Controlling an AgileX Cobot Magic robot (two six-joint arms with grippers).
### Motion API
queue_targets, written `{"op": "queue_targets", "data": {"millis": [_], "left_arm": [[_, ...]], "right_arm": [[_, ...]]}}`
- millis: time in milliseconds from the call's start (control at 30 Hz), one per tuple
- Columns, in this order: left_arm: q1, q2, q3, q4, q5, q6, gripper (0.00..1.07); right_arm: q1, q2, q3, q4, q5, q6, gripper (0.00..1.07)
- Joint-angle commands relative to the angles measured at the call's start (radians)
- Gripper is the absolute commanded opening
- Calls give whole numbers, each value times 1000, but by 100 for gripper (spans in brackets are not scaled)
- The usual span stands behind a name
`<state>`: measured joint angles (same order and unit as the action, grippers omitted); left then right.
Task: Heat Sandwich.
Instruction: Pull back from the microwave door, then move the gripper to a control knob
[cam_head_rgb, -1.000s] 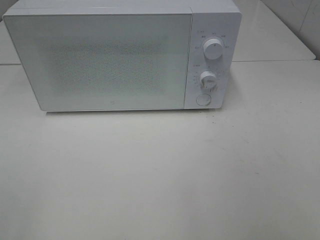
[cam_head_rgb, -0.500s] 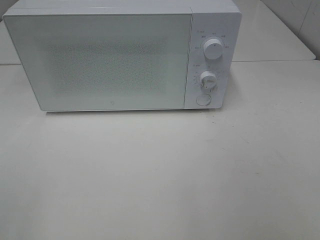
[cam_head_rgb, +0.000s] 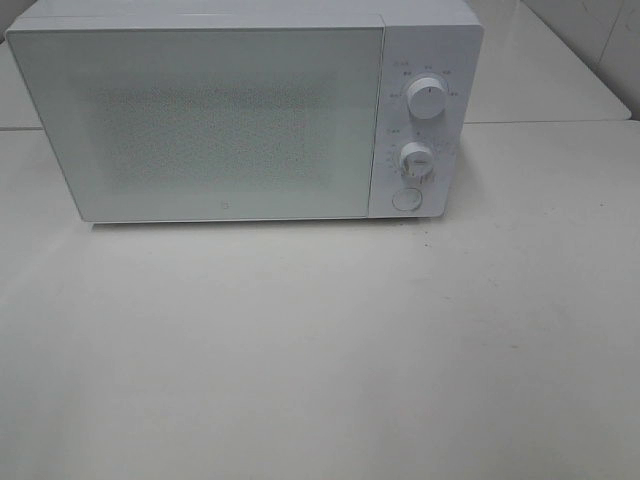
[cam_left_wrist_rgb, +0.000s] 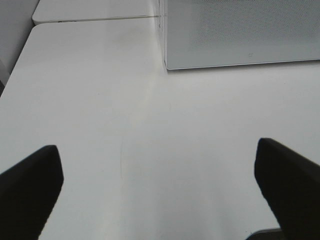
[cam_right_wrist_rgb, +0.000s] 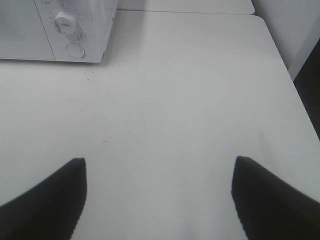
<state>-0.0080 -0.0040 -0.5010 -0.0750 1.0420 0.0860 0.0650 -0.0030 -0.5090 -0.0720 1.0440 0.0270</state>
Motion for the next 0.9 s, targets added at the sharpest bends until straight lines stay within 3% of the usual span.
{"op": "queue_targets", "data": {"millis": [33, 900], "left_arm": [[2, -26, 3, -8, -15, 1, 104], [2, -26, 3, -8, -15, 1, 104]], "right_arm": [[-5, -9, -27, 2, -36, -4, 77], [-5, 446, -55, 0, -494, -5, 76]]}}
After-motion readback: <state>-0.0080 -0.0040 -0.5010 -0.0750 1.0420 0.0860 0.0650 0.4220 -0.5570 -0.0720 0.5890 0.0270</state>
